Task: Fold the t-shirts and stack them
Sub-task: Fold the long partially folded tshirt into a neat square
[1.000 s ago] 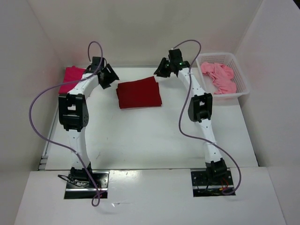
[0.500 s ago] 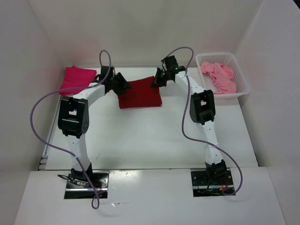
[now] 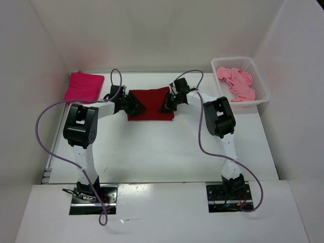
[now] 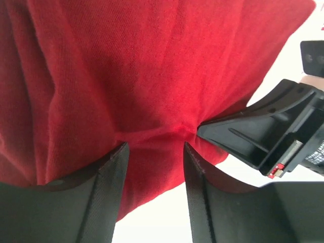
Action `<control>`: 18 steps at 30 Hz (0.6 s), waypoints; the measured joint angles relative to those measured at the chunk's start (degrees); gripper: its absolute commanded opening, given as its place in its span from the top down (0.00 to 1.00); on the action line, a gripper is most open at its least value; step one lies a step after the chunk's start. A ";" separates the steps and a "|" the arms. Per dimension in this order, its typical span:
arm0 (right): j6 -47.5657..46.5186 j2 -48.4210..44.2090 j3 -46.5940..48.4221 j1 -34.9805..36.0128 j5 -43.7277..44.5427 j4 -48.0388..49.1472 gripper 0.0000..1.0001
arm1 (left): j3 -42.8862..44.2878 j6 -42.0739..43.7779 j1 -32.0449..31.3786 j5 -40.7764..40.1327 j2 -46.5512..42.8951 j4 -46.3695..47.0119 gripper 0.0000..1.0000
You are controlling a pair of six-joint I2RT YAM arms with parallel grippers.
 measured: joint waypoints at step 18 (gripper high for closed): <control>-2.43 -3.39 0.17 -0.35 4.61 -2.93 0.77 | -11.34 6.01 5.20 -7.87 -15.23 -1.60 0.14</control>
